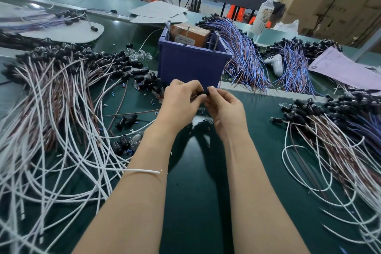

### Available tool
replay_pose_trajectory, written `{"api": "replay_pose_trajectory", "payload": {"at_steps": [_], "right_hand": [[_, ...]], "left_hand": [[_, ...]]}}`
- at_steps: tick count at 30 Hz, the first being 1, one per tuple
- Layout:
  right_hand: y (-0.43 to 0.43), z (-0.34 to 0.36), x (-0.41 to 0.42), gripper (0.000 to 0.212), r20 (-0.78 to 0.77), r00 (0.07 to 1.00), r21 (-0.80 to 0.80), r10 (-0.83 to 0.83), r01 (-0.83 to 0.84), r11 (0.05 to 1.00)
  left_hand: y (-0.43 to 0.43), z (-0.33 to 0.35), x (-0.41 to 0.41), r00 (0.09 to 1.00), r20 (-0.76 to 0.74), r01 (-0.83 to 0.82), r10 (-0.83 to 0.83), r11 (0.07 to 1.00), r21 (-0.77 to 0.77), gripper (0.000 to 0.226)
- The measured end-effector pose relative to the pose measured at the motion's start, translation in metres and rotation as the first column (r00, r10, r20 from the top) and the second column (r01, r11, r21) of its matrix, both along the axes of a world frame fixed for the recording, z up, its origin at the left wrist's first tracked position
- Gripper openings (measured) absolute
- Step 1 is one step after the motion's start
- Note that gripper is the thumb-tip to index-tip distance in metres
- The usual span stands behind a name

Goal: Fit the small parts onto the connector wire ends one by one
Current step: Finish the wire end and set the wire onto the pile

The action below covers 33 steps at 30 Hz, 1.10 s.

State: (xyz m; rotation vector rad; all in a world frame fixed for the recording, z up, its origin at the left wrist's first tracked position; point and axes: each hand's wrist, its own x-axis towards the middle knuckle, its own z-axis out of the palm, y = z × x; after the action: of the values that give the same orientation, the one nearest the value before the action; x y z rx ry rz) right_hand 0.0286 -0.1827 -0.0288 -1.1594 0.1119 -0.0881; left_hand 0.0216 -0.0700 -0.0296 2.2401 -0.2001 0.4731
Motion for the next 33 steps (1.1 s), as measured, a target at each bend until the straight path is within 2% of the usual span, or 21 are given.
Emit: {"api": "replay_pose_trajectory", "payload": {"at_steps": [2,4,6,8,9,11,12,14,15,17,19,20,21,22,25,26,28,29,30,31,33], "right_hand": [[0.002,0.001,-0.001,0.013,0.006,1.000,-0.037,0.001,0.000,0.999],[0.003,0.001,-0.002,0.009,0.039,0.999,-0.140,0.000,0.006,0.990],[0.000,0.003,-0.001,0.009,0.069,0.996,-0.181,-0.059,0.071,0.981],[-0.008,0.007,0.001,0.011,0.050,0.986,-0.049,-0.161,0.164,0.985],[-0.013,0.008,0.001,0.011,0.024,0.979,0.049,-0.202,0.201,0.978],[-0.022,0.009,0.003,0.011,-0.030,0.969,0.183,-0.244,0.246,0.952],[-0.024,0.009,0.003,0.012,-0.046,0.967,0.200,-0.250,0.254,0.946],[-0.025,0.009,0.004,0.015,-0.047,0.965,0.124,-0.259,0.263,0.957],[-0.026,0.008,0.005,0.017,-0.036,0.960,0.036,-0.278,0.279,0.960],[-0.031,0.005,0.006,0.016,-0.008,0.941,-0.170,-0.337,0.331,0.928],[-0.037,0.002,0.008,0.014,0.000,0.917,-0.321,-0.400,0.379,0.868],[-0.041,0.001,0.009,0.016,-0.003,0.900,-0.365,-0.435,0.404,0.839],[-0.044,0.001,0.009,0.018,-0.010,0.881,-0.395,-0.474,0.432,0.811],[-0.046,0.002,0.009,0.022,-0.019,0.857,-0.422,-0.514,0.459,0.782],[-0.050,0.005,0.008,0.025,-0.034,0.809,-0.558,-0.586,0.472,0.683],[-0.051,0.005,0.006,0.024,-0.013,0.801,-0.644,-0.598,0.451,0.617],[-0.048,0.008,0.000,0.022,0.171,0.798,-0.809,-0.578,0.449,0.379],[-0.043,0.011,-0.002,0.024,0.313,0.805,-0.821,-0.504,0.496,0.281],[-0.036,0.016,-0.003,0.025,0.420,0.817,-0.802,-0.394,0.538,0.261],[-0.027,0.022,-0.001,0.026,0.461,0.846,-0.788,-0.268,0.529,0.315],[-0.007,0.036,0.005,0.027,0.363,0.932,-0.837,0.006,0.323,0.441]], "left_hand": [[-0.003,0.001,0.002,0.999,-0.008,-0.051,0.051,0.998,0.035,0.018],[-0.008,0.003,0.002,0.993,-0.006,-0.119,0.120,0.987,0.106,0.020],[-0.013,0.007,0.000,0.989,0.063,-0.136,0.130,0.986,0.101,0.024],[-0.018,0.013,-0.003,0.986,0.161,-0.031,0.037,0.999,-0.040,0.019],[-0.021,0.016,-0.005,0.988,0.143,0.065,-0.048,0.991,-0.116,0.017],[-0.029,0.021,-0.008,0.978,-0.061,0.189,-0.201,0.968,-0.164,0.038],[-0.034,0.021,-0.009,0.951,-0.190,0.211,-0.243,0.962,-0.175,0.048],[-0.039,0.020,-0.008,0.890,-0.333,0.180,-0.312,0.911,-0.371,0.052],[-0.039,0.020,-0.008,0.879,-0.325,0.130,-0.349,0.831,-0.541,0.046],[-0.031,0.024,-0.004,0.904,-0.214,0.028,-0.369,0.551,-0.834,0.033],[-0.016,0.029,0.002,0.942,-0.099,-0.011,-0.319,0.266,-0.964,0.026],[-0.010,0.031,0.003,0.959,-0.068,-0.016,-0.276,0.186,-0.982,0.027],[-0.005,0.032,0.005,0.973,-0.060,-0.023,-0.223,0.165,-0.986,0.028],[-0.002,0.032,0.007,0.984,-0.070,-0.039,-0.161,0.191,-0.981,0.031],[0.000,0.034,0.011,0.991,-0.124,-0.134,0.051,0.393,-0.910,0.035],[-0.001,0.034,0.012,0.987,-0.131,-0.159,0.093,0.448,-0.880,0.036],[-0.004,0.034,0.017,0.986,-0.128,-0.167,0.108,0.545,-0.822,0.038],[-0.007,0.035,0.019,0.987,-0.127,-0.160,0.098,0.593,-0.789,0.038],[-0.009,0.036,0.021,0.989,-0.124,-0.149,0.084,0.639,-0.754,0.038],[-0.011,0.037,0.022,0.990,-0.123,-0.137,0.069,0.679,-0.721,0.038],[-0.015,0.041,0.024,0.993,-0.110,-0.101,0.037,0.740,-0.665,0.039]]}}
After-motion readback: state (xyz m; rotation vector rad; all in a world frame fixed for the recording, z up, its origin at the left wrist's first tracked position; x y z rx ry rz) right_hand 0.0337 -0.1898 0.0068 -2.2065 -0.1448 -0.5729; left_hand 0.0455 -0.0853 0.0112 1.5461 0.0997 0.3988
